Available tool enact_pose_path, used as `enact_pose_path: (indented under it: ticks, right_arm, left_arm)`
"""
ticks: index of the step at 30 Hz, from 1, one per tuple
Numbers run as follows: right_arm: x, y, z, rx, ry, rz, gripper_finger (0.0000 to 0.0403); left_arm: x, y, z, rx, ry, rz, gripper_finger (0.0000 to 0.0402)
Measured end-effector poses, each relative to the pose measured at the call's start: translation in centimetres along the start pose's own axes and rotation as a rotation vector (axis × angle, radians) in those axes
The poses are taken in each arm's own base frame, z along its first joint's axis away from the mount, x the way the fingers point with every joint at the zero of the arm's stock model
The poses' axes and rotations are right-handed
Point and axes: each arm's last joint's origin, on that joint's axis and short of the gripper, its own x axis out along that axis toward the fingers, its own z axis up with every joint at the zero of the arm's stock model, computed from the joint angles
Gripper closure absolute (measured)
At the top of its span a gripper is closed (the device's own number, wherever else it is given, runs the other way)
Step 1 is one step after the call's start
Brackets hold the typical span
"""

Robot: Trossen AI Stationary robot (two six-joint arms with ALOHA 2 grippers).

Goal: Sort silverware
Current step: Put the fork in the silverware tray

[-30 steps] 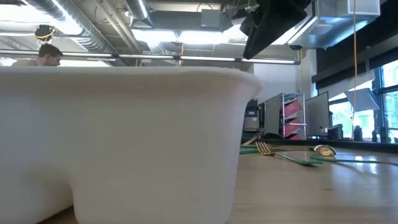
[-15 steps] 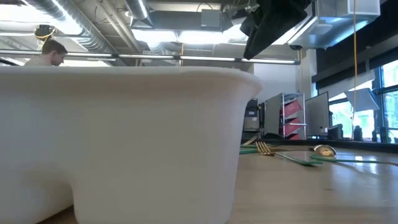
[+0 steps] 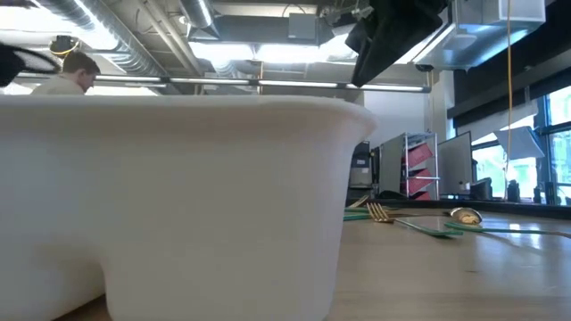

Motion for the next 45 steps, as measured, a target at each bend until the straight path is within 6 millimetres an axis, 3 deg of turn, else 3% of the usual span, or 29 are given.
enact_pose_path:
  ticks: [12, 17, 22, 26, 32, 39, 45]
  right_arm:
    - [0.0, 0.0, 0.0, 0.003, 0.001, 0.000, 0.0315]
    - [0.0, 0.0, 0.0, 0.005, 0.002, 0.000, 0.0315]
    - [0.0, 0.0, 0.0, 0.031, 0.002, 0.000, 0.0315]
    - [-0.1, 0.0, 0.0, 0.076, 0.001, 0.000, 0.0315]
    - [-0.4, 0.0, -0.3, 0.163, 0.026, -0.003, 0.0315]
    - [-0.4, 0.0, -0.6, 0.361, 0.051, -0.011, 0.0315]
    - [-0.4, 0.0, -0.6, 0.437, 0.051, -0.014, 0.0315]
  left_arm:
    - [-3.9, 1.0, 1.1, 0.109, -0.126, -0.317, 0.0400]
    - [-5.4, -0.9, 1.9, 0.273, -0.420, -0.566, 0.0400]
    - [-6.8, -3.7, 3.0, 0.647, -0.725, -0.651, 0.0400]
    - [-7.5, -5.3, 4.0, 0.993, -0.958, -0.578, 0.0400]
    - [-6.6, -6.3, 4.5, 1.506, -1.149, -0.266, 0.0400]
    - [-2.2, -7.7, 3.6, 2.173, -1.027, 0.038, 0.0396]
    - [1.5, -8.6, 3.0, 2.474, -0.920, 0.247, 0.0399]
